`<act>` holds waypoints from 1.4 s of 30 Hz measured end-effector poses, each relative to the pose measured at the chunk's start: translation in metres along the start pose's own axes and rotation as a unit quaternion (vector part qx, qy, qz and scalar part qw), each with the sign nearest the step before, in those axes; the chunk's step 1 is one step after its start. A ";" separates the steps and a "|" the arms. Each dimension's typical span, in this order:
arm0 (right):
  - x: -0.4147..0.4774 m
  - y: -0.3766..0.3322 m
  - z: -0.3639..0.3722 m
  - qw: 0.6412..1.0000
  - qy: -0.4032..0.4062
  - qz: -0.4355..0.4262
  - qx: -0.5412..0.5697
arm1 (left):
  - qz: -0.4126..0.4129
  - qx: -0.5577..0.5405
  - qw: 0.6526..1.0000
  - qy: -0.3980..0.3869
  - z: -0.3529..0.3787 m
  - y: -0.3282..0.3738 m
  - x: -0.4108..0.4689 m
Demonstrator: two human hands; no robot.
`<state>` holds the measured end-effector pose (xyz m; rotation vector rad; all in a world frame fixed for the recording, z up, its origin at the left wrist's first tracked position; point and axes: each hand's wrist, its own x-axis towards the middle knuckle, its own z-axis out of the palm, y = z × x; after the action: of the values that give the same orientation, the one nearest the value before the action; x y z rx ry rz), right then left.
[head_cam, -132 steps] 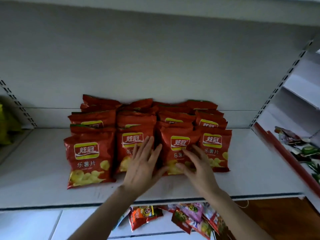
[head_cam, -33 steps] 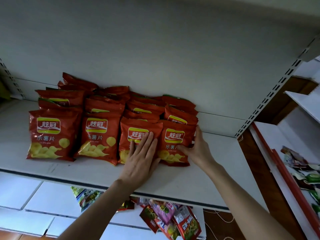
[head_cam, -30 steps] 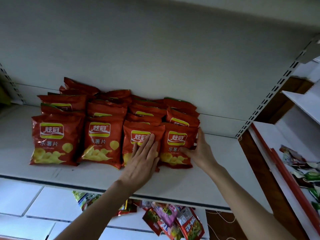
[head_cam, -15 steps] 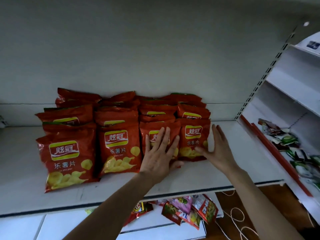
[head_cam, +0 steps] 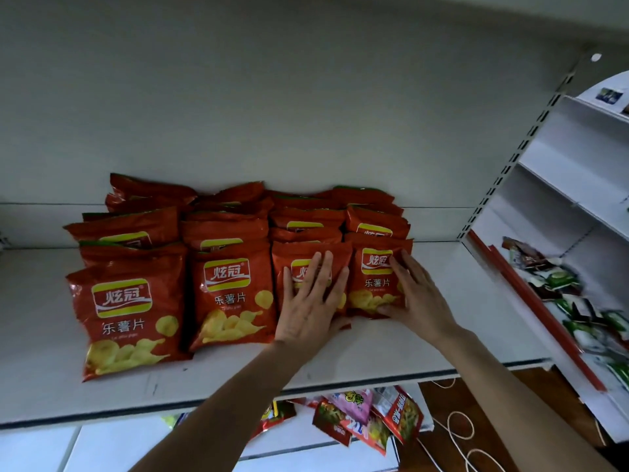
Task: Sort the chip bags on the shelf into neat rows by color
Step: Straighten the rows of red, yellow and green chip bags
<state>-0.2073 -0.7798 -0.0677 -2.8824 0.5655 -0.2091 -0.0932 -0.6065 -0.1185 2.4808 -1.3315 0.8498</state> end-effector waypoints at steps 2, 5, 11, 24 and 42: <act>0.000 0.002 -0.002 1.000 -0.002 -0.003 0.007 | -0.007 -0.006 1.000 -0.016 -0.005 -0.001 0.000; -0.003 0.002 -0.007 0.999 0.002 -0.004 0.036 | -0.017 -0.025 0.999 -0.026 -0.018 -0.001 0.000; -0.008 -0.006 -0.022 0.996 0.029 -0.011 0.088 | -0.017 -0.036 0.999 -0.022 -0.045 -0.015 -0.021; -0.024 -0.169 0.004 0.972 0.012 -0.208 0.109 | -0.173 0.002 0.985 -0.023 -0.103 -0.162 -0.126; -0.005 -0.254 0.056 0.990 0.055 -0.111 0.068 | -0.026 -0.090 0.996 -0.006 -0.090 -0.214 -0.119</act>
<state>-0.1106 -0.5377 -0.0672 -2.8086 0.2358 -0.4237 -0.0047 -0.3623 -0.0938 2.3722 -1.2816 0.6730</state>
